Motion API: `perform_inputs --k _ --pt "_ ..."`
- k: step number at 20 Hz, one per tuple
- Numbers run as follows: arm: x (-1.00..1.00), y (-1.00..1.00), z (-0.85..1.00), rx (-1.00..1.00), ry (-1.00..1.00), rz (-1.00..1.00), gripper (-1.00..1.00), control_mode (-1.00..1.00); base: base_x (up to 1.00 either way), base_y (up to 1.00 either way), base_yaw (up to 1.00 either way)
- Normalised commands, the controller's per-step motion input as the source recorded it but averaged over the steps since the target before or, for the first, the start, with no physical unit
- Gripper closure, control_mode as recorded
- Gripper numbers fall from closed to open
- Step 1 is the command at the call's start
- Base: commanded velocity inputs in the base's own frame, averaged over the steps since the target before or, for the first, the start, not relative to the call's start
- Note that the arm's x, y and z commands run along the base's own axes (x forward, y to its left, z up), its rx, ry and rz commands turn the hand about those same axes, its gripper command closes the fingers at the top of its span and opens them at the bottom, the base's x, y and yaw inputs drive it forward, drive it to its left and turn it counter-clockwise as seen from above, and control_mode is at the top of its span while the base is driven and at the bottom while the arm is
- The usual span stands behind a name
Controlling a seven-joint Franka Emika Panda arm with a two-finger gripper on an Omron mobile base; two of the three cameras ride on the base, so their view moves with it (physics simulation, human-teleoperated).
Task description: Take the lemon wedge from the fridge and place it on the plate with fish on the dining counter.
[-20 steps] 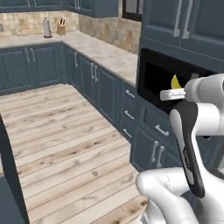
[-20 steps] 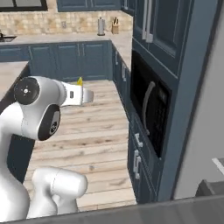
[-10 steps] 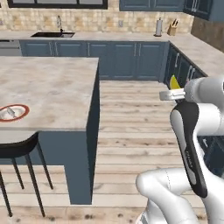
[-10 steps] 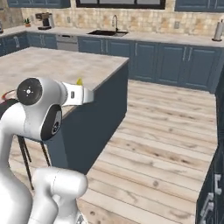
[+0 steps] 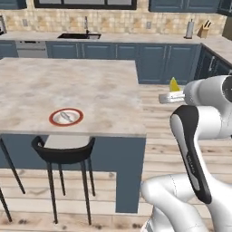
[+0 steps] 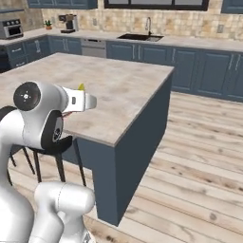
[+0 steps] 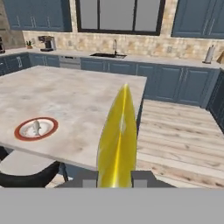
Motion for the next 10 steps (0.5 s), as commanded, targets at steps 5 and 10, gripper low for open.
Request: perform_inputs --k 5,10 --pt "0.00 0.00 0.00 0.00 0.00 0.00 1.00 1.00 0.70 1.00 0.00" --pt "0.00 0.00 0.00 0.00 0.00 0.00 1.00 1.00 1.00 0.37 -0.11"
